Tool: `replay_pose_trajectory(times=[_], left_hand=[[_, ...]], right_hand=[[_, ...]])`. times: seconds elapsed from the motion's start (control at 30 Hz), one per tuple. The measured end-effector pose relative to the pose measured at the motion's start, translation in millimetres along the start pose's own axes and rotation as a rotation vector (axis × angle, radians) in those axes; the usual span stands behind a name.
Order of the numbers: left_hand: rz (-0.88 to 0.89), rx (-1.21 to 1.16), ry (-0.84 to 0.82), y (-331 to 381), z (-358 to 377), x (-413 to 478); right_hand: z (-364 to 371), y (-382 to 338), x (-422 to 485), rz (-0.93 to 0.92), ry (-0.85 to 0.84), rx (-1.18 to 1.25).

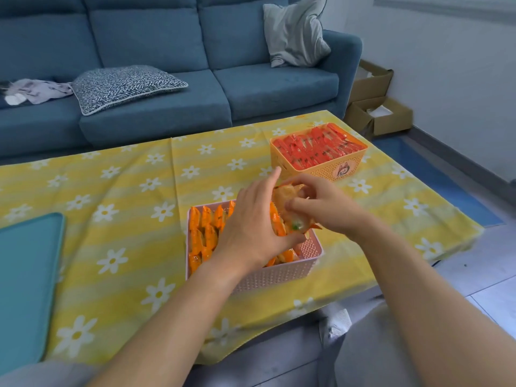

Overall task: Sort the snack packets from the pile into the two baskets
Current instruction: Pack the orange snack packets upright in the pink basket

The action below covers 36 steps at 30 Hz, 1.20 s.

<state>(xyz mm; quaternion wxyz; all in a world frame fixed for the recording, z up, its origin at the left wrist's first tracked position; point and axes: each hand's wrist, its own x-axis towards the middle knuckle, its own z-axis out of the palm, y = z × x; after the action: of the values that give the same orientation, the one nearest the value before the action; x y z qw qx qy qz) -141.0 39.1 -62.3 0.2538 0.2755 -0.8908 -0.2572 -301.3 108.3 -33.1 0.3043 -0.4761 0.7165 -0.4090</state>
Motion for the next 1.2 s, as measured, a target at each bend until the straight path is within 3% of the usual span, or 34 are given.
replay_pose_trajectory(times=[0.13,0.3,0.43,0.7,0.8,0.97,1.2], left_hand=[[0.015,0.068,0.03,-14.4,9.0,-4.3],[0.041,0.287,-0.203,-21.5,22.5,-7.1],[0.031,0.426,-0.306,-17.7,30.9,-4.3],[-0.145,0.441,-0.485,-9.8,28.7,9.5],[-0.152,0.359,-0.426,-11.1,28.2,9.6],[-0.123,0.322,-0.311,-21.6,22.8,0.3],[-0.051,0.223,-0.267,-18.4,24.4,-1.6]], right_hand=[[-18.8,9.9,-9.1,0.062,0.076,-0.09],[-12.7,18.3,-15.8,0.141,0.031,-0.347],[0.9,15.0,-21.1,0.114,0.095,-0.739],[5.1,11.0,-26.2,0.144,0.139,-0.906],[18.4,15.4,-22.1,0.142,0.078,-1.006],[12.4,20.4,-19.1,0.188,0.054,-0.83],[22.9,30.4,-13.3,0.254,0.054,-0.897]])
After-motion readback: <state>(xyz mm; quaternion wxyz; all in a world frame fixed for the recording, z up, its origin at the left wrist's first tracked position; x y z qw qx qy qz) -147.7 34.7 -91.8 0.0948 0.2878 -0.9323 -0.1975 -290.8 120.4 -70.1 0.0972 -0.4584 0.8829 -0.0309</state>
